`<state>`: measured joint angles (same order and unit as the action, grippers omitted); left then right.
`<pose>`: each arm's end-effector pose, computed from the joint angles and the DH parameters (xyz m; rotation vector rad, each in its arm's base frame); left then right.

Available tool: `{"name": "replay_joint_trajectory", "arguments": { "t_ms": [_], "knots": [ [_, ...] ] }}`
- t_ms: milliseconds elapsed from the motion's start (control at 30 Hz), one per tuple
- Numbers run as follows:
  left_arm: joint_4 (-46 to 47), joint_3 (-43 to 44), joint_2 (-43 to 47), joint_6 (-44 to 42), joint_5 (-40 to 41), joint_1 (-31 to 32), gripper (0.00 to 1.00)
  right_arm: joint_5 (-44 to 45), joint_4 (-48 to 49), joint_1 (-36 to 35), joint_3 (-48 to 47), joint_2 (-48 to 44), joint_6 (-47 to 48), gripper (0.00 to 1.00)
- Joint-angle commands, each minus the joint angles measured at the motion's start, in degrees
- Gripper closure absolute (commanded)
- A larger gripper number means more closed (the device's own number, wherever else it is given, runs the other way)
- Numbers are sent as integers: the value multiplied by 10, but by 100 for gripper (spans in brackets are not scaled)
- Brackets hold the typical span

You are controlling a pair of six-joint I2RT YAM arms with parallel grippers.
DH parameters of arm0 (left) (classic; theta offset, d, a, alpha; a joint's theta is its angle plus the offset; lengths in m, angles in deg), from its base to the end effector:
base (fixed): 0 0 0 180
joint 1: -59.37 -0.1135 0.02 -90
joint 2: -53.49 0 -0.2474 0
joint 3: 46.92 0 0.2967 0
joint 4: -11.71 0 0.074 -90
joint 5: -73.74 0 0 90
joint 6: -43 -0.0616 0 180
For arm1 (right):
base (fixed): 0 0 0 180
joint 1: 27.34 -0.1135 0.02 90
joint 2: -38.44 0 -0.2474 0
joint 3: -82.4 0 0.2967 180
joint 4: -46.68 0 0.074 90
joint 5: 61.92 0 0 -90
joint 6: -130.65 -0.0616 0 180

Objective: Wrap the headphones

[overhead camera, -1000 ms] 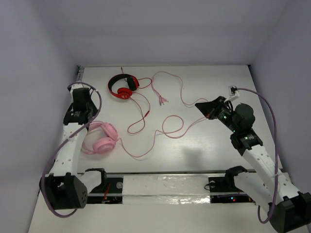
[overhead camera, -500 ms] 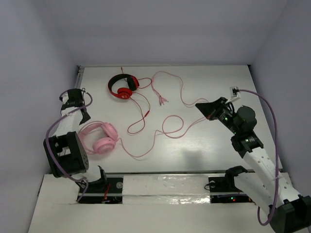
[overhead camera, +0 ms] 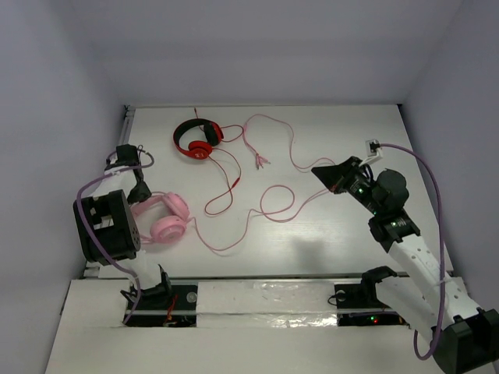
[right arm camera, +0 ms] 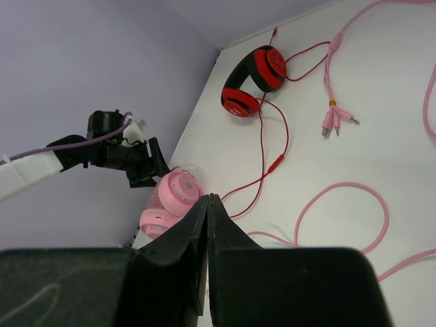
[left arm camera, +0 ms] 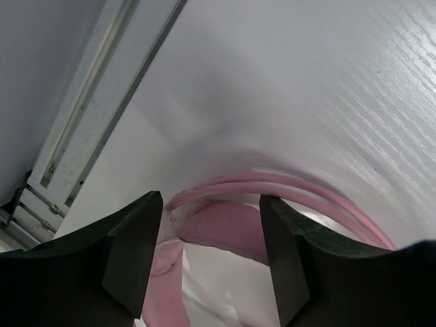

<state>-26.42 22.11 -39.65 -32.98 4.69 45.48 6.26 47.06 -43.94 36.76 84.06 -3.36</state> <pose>0.3497 0.1092 0.1229 -0.7474 2.5119 0.4833 0.2569 0.1005 0.2913 0.0797 1.6776 1.1122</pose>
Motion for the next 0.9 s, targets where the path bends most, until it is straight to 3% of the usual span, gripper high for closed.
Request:
{"name": "replay_joint_trajectory", "arguments": {
  "t_ms": [0,67,267,567,733,867],
  "knots": [
    [3,-11,11,-1,-21,0,45,-4,30,-5,-6,-10,0,94],
    [10,-18,18,6,-44,0,54,-5,28,-5,-5,-12,0,94],
    [38,-35,47,43,-142,0,100,-19,35,-5,-4,-11,1,94],
    [96,-64,145,118,-247,0,100,-35,31,-11,-11,-5,18,94],
    [67,-34,198,89,-132,0,98,-31,8,-22,-27,6,36,94],
    [5,-31,248,44,-109,0,100,-24,5,-22,-28,3,41,94]
  ]
}}
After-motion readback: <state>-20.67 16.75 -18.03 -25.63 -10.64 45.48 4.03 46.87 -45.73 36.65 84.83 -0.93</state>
